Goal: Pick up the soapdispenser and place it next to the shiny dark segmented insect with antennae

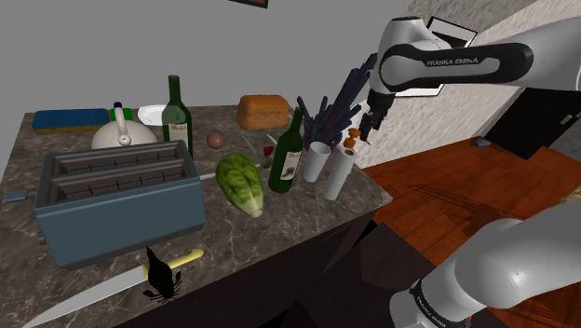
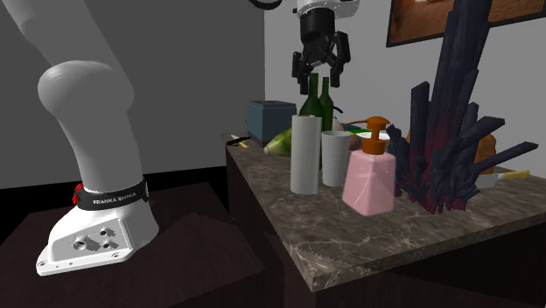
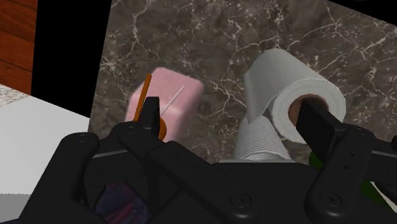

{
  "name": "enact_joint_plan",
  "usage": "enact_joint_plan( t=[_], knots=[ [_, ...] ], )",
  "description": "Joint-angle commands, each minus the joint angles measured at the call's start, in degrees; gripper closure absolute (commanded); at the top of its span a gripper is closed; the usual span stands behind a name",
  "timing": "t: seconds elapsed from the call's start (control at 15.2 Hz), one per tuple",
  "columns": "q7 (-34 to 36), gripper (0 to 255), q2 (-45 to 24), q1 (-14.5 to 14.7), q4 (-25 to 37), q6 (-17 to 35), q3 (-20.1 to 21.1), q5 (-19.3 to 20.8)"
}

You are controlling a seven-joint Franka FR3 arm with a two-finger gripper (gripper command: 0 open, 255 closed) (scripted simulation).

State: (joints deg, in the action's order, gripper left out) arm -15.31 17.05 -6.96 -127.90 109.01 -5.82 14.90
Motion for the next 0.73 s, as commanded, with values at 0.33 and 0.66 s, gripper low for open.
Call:
enact_joint_plan(
  t=[0.33,0.66],
  knots=[
    [-2.1,0,-14.3,-2.0,9.7,5.4,-2.7,1.3],
    [-3.0,0,-20.2,-3.0,13.2,8.1,-3.7,1.5]
  ],
)
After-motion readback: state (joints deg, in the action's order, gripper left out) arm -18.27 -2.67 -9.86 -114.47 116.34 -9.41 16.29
